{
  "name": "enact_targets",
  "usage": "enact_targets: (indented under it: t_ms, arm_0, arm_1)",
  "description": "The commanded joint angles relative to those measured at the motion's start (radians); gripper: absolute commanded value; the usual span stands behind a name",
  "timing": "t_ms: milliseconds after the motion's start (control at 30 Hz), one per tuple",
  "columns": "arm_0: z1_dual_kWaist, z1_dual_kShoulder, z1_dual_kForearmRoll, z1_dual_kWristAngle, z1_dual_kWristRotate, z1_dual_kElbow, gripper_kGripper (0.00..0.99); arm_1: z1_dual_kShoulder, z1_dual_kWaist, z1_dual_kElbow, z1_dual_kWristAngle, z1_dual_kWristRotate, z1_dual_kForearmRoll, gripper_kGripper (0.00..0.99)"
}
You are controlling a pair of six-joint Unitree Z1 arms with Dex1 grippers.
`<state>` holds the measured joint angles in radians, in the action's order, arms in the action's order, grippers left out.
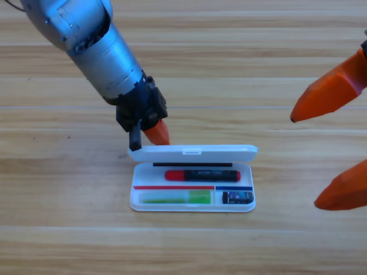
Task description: Clean up eraser and pencils
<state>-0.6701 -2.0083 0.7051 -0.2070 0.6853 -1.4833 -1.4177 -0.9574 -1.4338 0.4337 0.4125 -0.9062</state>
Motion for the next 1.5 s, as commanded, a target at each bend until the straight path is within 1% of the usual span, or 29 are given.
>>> enact_targets:
  t_ms: [33,500,1500]
  arm_0:
    - [-0.034,-0.018,0.010,0.008,-0.013,0.035,0.000]
    - [-0.043,-0.015,0.002,0.012,-0.016,0.097,0.000]
    - [-0.089,-0.043,-0.038,0.014,-0.041,0.155,0.000]
  arm_1:
    - [-0.012,0.029,0.029,0.020,-0.006,0.015,0.943]
    - [-0.024,0.028,0.029,0.022,-0.006,0.015,0.943]
    - [-0.041,0.029,0.027,0.034,-0.006,0.015,0.943]
